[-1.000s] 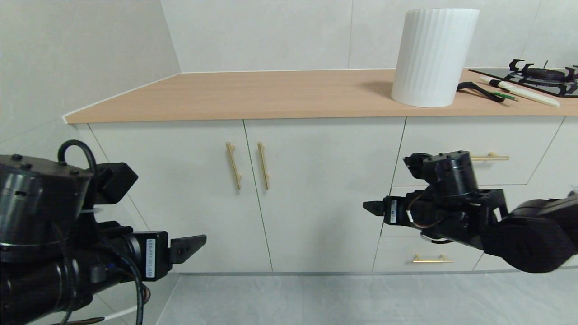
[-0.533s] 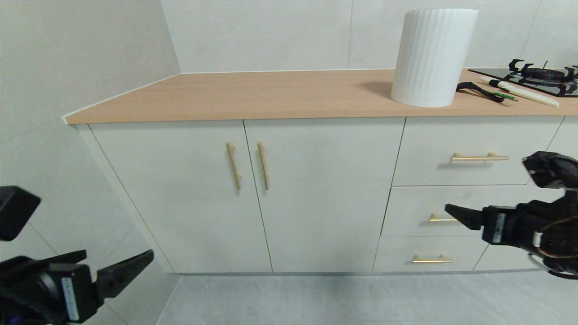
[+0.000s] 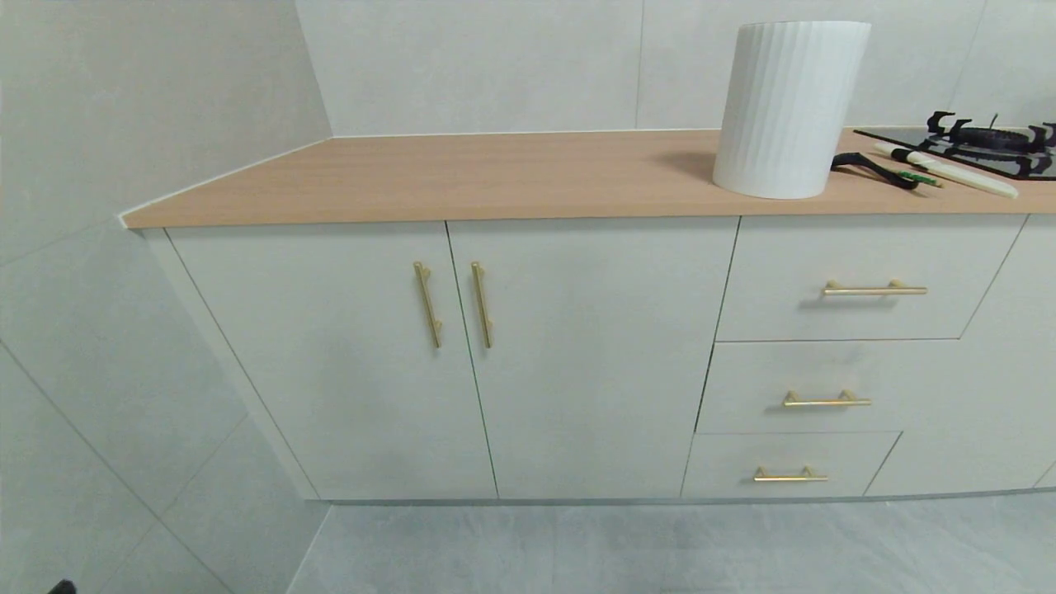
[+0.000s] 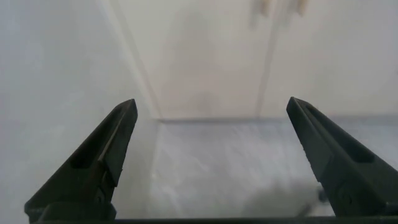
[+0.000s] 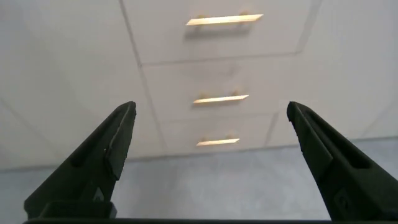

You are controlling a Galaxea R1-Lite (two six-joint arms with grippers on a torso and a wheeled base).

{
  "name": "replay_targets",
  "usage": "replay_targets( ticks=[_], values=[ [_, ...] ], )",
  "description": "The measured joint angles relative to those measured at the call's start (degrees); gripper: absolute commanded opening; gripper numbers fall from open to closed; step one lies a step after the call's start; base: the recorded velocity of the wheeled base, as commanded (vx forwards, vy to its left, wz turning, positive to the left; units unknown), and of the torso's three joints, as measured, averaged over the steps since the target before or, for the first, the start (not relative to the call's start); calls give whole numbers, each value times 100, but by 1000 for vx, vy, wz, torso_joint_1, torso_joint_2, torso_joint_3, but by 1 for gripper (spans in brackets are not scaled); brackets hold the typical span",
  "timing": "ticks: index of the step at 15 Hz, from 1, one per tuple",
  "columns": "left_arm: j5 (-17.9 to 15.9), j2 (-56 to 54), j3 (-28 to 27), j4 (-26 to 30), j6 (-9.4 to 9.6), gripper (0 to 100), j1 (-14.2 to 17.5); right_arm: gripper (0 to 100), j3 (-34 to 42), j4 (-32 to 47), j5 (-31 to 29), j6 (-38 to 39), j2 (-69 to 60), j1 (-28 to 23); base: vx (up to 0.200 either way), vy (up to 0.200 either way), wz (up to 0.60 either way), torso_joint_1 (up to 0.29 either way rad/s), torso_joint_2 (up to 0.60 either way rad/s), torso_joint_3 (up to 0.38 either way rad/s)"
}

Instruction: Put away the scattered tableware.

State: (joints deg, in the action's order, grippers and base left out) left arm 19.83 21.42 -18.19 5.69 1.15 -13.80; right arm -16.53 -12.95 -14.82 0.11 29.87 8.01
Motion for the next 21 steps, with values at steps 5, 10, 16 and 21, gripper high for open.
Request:
replay_targets(
  ticks=[5,10,16,21],
  values=[
    [-10,-1371,458,7,108,100,912,100,168,909,-485,-536,-2029,-211,0,0,0,0,0,0],
    [112,-2049,1440,-389,205,100,1356,100,584,1173,-400,-664,-2794,-746,0,0,0,0,0,0],
    [-2213,-2142,1798,-569,96,100,1380,100,1582,1161,1220,-218,-2989,-817,0,0,0,0,0,0],
    [-2246,-2147,1809,-560,-41,100,1380,100,1646,1273,1467,-6,-2998,-812,0,0,0,0,0,0]
  ],
)
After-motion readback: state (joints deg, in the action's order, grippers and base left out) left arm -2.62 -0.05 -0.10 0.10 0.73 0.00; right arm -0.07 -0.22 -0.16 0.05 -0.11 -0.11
